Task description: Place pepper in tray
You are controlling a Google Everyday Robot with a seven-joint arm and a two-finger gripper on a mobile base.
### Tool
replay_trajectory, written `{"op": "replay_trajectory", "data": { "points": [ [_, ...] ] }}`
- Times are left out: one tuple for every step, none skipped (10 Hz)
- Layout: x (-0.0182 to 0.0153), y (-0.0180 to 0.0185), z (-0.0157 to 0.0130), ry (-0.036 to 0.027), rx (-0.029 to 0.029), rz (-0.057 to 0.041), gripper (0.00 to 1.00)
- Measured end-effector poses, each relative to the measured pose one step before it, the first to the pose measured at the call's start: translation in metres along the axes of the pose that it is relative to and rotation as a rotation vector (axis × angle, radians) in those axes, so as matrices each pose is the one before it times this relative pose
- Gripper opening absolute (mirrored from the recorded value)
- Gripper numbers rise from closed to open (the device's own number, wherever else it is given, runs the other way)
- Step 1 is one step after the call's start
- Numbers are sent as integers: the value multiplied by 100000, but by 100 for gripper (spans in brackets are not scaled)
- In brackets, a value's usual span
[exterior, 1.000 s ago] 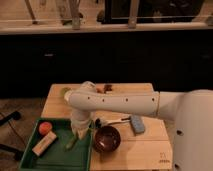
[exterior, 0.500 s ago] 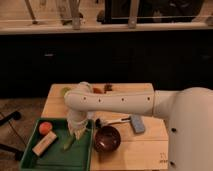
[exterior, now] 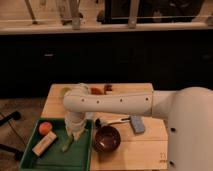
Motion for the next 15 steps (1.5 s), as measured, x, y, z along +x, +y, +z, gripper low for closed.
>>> {"op": "replay_trajectory", "data": {
  "points": [
    [-275, -204, -30, -123, 488, -3036, 0],
    [-246, -214, 5, -248, 470, -3005, 0],
    [-127, -143, 4, -273, 395, -2763, 0],
    [-36, -175, 93, -905, 191, -2534, 0],
    [9, -299, 156, -1681, 441, -1993, 0],
    [112, -182, 506, -2655, 125, -1928, 1],
    [123, -179, 504, -2382, 480, -1369, 6],
    [63, -202, 368, -2432, 585, -1671, 15],
    [94, -83, 245, -1911, 676, -1274, 23],
    [52, -150, 147, -2175, 1127, -1775, 33],
    [96, -69, 187, -2762, 1574, -1999, 46],
    [9, -33, 82, -1251, 1096, -1349, 54],
    [-34, 6, -53, -789, 1369, -1621, 64],
    [-40, 103, -114, -355, 1151, -1235, 74],
    [-113, -25, -90, -118, 784, -995, 79]
  ]
}}
